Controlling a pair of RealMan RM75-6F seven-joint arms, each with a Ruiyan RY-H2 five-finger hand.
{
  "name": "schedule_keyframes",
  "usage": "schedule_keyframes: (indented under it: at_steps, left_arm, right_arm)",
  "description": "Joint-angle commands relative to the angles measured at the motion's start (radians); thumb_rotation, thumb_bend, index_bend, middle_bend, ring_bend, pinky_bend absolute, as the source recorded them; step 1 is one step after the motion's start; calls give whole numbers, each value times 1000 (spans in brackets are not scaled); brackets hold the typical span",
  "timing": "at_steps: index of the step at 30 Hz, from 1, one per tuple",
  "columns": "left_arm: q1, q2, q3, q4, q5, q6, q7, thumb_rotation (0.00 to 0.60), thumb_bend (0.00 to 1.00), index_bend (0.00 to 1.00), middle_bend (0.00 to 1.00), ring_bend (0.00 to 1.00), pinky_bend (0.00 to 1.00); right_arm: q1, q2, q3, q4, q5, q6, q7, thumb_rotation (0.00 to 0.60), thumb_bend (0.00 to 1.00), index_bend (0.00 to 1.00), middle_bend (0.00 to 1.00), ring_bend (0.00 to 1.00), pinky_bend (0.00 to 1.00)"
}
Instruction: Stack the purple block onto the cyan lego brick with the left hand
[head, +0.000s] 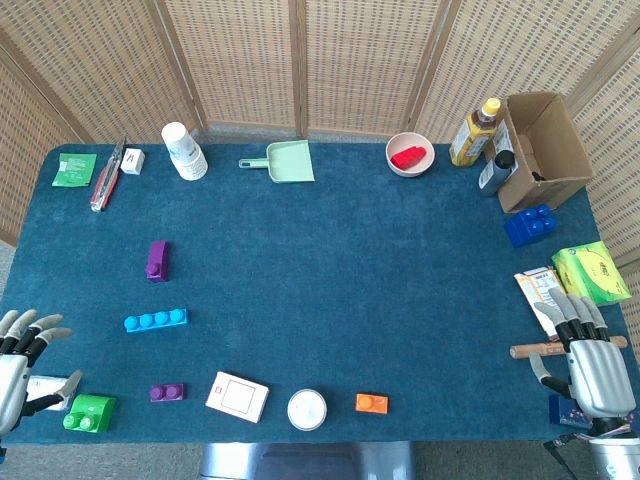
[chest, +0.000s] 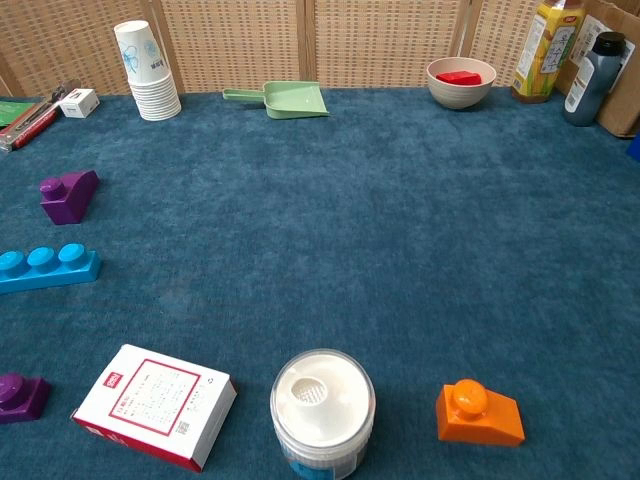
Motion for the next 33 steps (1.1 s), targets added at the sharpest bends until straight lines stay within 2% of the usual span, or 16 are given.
schedule_keyframes:
  at_steps: [1, 12, 17, 23, 27, 33]
  left_arm:
    - [-4, -4, -1, 1, 0, -8, 4, 521, 328, 302, 233, 117, 0]
    - [-10, 1, 0, -2, 19, -15, 8, 523, 329, 302, 233, 117, 0]
    - [-33, 29, 2, 16, 45, -40, -18, 547, 329, 305, 237, 124, 0]
    - [-98, 71, 0, 103, 97, -106, -71, 595, 329, 316, 244, 127, 0]
    - [-137, 94, -1, 145, 112, -148, -117, 600, 328, 321, 250, 134, 0]
    - [-230, 97, -5, 274, 185, -207, -253, 600, 328, 234, 255, 138, 0]
  right_arm:
    - [0, -1, 1, 2, 3, -1, 0, 590, 372, 183, 92, 0, 32]
    - [-6, -4, 3, 23, 5, 10, 28, 590, 371, 183, 92, 0, 32]
    - [-7, -6, 3, 25, 7, 9, 29, 589, 372, 183, 92, 0, 32]
    - [-7, -2, 4, 23, 13, 4, 30, 589, 372, 183, 92, 0, 32]
    - [-14, 4, 5, 18, 15, 15, 31, 592, 371, 183, 92, 0, 32]
    - [-27, 13, 1, 17, 21, 25, 39, 590, 372, 183, 92, 0, 32]
